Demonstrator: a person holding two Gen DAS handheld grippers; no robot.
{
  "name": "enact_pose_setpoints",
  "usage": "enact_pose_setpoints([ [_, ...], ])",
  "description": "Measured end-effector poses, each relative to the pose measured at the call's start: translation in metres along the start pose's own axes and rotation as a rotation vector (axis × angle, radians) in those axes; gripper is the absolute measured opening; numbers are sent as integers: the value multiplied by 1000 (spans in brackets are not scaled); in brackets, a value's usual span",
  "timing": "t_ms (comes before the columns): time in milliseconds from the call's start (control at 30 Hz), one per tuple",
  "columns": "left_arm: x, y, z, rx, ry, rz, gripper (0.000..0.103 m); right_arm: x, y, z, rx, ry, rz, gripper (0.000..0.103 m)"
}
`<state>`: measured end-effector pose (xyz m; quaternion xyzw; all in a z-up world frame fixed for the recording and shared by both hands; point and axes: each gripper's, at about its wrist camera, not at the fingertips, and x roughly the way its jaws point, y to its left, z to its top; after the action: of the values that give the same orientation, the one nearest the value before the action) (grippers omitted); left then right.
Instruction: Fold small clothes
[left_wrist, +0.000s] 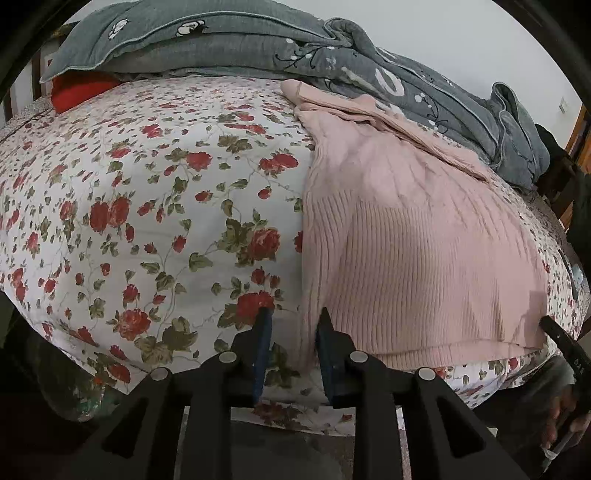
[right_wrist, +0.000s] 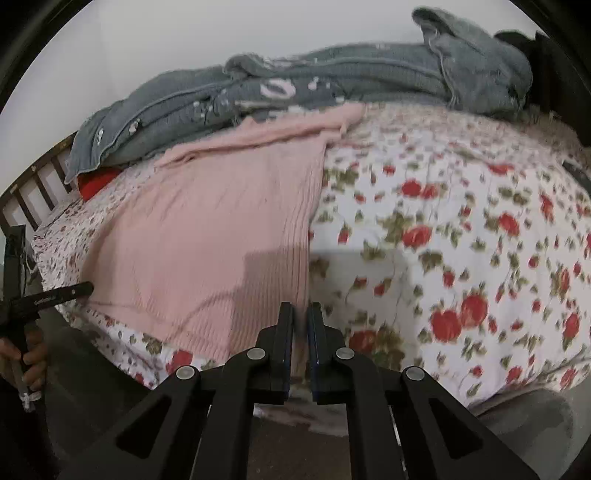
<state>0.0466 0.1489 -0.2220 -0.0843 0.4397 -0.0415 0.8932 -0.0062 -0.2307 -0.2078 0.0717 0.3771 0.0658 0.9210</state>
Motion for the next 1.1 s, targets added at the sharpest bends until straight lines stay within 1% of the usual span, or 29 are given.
enact_pose_setpoints([
  [67, 0, 1, -1, 0, -3, -1, 23, 3, 0, -1, -26, -1, -2, 8],
  [167, -1, 2, -3, -13, -13, -6, 23, 9, -6, -3, -33, 11, 21, 8],
  [233, -1, 3, -4, -23, -18, -14, 23, 11, -9, -3, -21, 10, 45, 8],
  [333, -3, 6, -6, -41, -24, -27, 23, 8, -12, -4, -3, -23, 59, 8],
  [433, -5, 4, -9, -25, -31, -11, 23, 7, -15, -6, 23, -26, 57, 8],
  [467, -5, 3, -10, -18, -32, -4, 23, 6, -15, -6, 29, -28, 53, 9],
  [533, -6, 0, -11, -5, -33, 13, 23, 5, -15, -7, 29, -32, 47, 14],
  [600, -7, 0, -12, -7, -36, 15, 25, 4, -15, -9, 25, -33, 49, 20],
  [833, -9, 9, -12, -48, -47, -27, 29, 6, -14, -12, 34, -16, 69, 22],
  [967, -9, 9, -12, -42, -46, -36, 33, 8, -12, -12, 29, -5, 82, 22],
  [1100, -9, 9, -12, -41, -46, -54, 33, 12, -6, -14, 8, 14, 91, 23],
])
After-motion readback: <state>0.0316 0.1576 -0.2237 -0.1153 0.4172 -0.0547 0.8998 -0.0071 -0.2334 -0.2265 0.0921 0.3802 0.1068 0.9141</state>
